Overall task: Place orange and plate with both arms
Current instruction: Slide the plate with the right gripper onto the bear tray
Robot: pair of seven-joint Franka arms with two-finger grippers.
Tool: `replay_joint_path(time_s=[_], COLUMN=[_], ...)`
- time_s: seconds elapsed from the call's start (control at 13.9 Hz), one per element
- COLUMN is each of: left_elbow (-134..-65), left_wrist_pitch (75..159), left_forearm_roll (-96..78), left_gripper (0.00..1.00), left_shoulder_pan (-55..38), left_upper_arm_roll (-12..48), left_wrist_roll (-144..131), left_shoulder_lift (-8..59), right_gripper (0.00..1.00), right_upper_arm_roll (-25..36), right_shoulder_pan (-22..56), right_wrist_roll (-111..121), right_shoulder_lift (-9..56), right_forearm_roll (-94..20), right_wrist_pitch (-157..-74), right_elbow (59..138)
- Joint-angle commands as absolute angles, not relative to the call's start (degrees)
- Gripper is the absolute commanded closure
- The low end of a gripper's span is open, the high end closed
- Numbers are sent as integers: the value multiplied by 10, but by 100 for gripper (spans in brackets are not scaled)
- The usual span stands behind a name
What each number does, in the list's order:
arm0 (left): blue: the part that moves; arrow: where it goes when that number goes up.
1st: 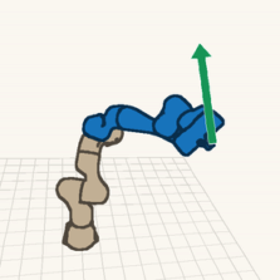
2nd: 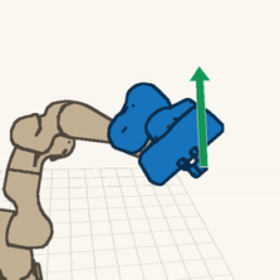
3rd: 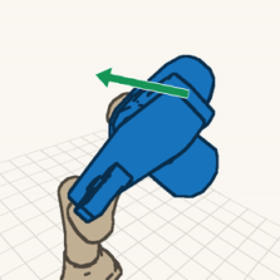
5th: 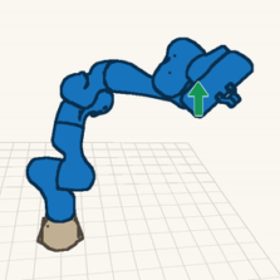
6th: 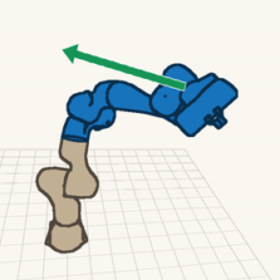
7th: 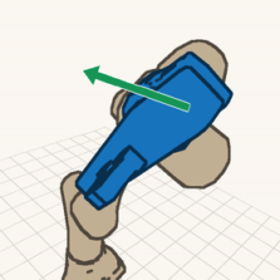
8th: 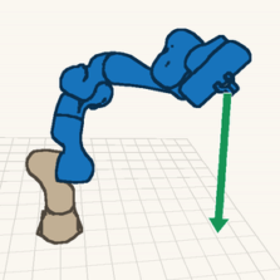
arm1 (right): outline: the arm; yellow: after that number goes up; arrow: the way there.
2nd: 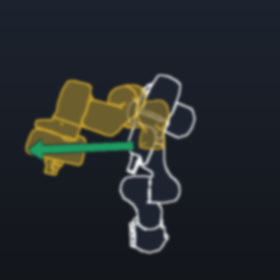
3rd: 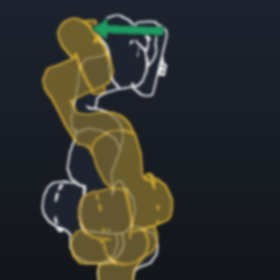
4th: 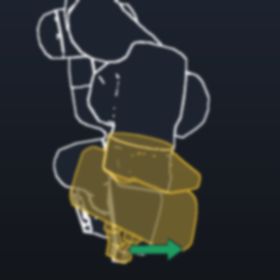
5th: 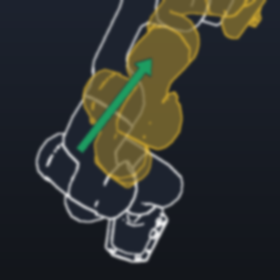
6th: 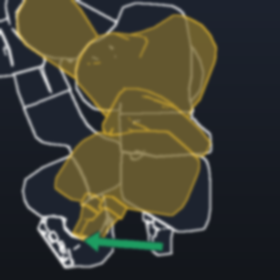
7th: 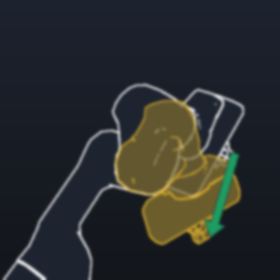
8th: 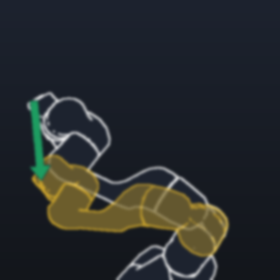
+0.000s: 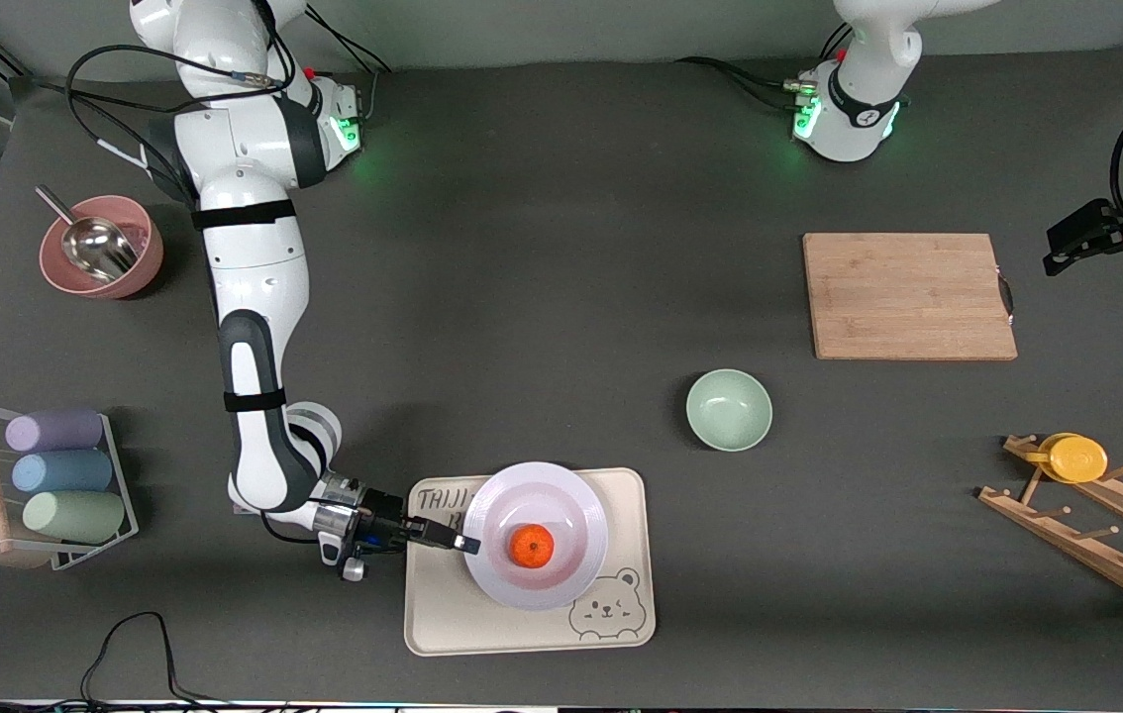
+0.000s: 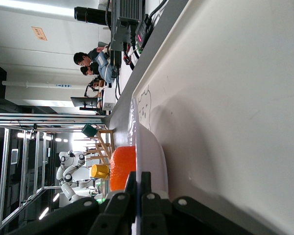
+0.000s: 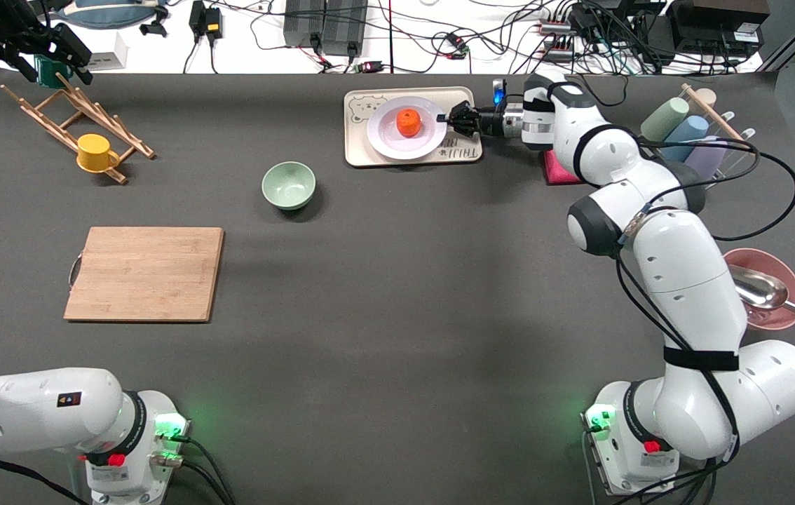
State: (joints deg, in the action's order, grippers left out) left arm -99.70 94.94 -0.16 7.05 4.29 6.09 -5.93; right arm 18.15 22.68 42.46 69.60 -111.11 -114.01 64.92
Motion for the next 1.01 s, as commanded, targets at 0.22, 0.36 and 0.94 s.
replay_joint_path(time_s=[0.22,0.36,0.94], left_elbow=[-986,-986,-988], left_wrist_pitch=[947,947,956], left_forearm_roll=[5,5,5], left_gripper=[0,0,0], left_shoulder_pan=[74,74,75], left_upper_arm_roll=[45,45,45], left_wrist_roll=[54,54,54], left_shoulder_lift=[-51,-50,-50], right_gripper=[52,51,48], right_upper_arm_roll=[177,178,205], right_shoulder_pan=[221,221,223], right_wrist_roll=[426,420,382], right_shoulder_lift=[711,708,687], right_forearm_roll=[-1110,-1110,-1057], right_wrist_pitch=[-1151,-1151,-1153], right_elbow=[626,626,623])
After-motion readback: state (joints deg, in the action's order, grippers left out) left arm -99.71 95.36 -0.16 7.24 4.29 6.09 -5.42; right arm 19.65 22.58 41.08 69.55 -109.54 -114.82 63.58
